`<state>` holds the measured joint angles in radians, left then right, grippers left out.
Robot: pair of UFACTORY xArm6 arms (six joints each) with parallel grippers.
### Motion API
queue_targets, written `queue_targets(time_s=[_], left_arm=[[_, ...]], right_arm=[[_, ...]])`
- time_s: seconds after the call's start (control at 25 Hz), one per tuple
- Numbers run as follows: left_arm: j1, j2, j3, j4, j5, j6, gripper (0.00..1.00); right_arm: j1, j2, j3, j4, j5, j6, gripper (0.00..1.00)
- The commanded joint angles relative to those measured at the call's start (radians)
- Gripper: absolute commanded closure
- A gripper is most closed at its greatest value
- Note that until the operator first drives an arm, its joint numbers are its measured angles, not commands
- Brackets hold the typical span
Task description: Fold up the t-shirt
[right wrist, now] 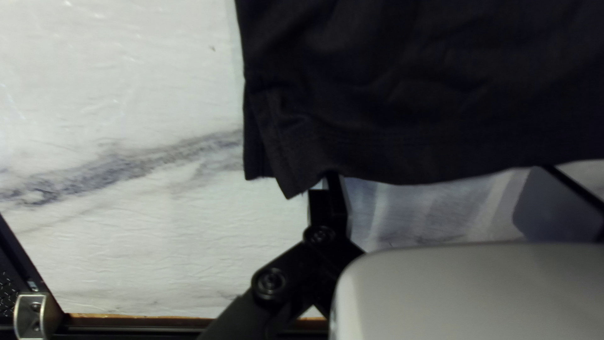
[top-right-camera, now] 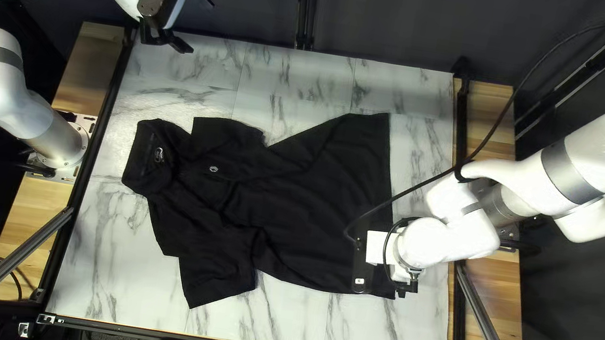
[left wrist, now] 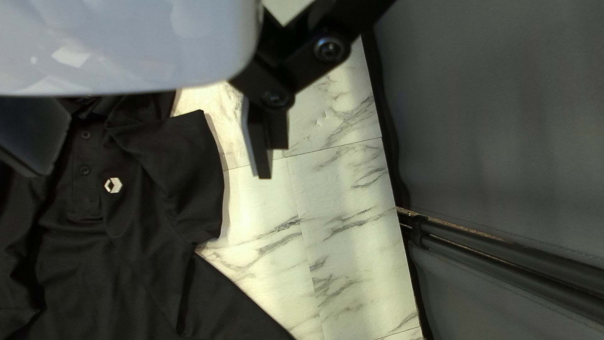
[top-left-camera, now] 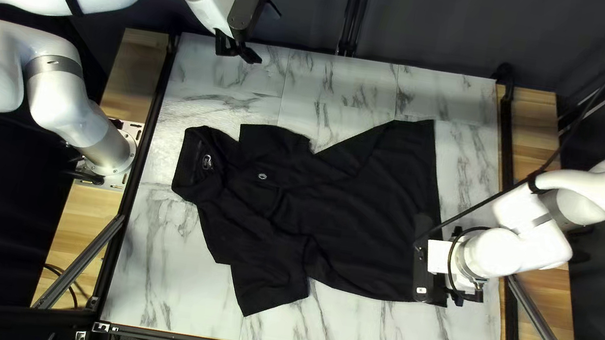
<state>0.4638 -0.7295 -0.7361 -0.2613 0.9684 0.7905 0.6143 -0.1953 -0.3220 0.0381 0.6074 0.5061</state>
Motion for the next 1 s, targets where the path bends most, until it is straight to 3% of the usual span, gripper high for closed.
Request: queue_targets(time_s=[0.04, 0.32, 0.52, 0.68, 0.88, 1.0], left_arm=[[0.000, 0.000, 0.000, 0.000, 0.000, 0.000, 0.00], [0.000, 0.000, 0.000, 0.000, 0.000, 0.000, 0.00], [0.000, 0.000, 0.000, 0.000, 0.000, 0.000, 0.00], [0.000, 0.000, 0.000, 0.000, 0.000, 0.000, 0.00], [0.000, 0.000, 0.000, 0.000, 0.000, 0.000, 0.00], [0.000, 0.000, 0.000, 0.000, 0.000, 0.000, 0.00]], right_arm=[[0.027, -0.037, -0.018, -0.018, 0.062, 0.049, 0.00], [0.057, -0.120, -0.019, -0.042, 0.162, 0.126, 0.00], [0.015, -0.168, -0.006, -0.063, 0.183, 0.091, 0.00], [-0.117, -0.280, 0.056, -0.069, 0.174, -0.080, 0.00], [-0.315, -0.397, 0.061, -0.080, 0.238, -0.316, 0.00], [-0.360, -0.423, 0.070, -0.114, 0.237, -0.318, 0.00]])
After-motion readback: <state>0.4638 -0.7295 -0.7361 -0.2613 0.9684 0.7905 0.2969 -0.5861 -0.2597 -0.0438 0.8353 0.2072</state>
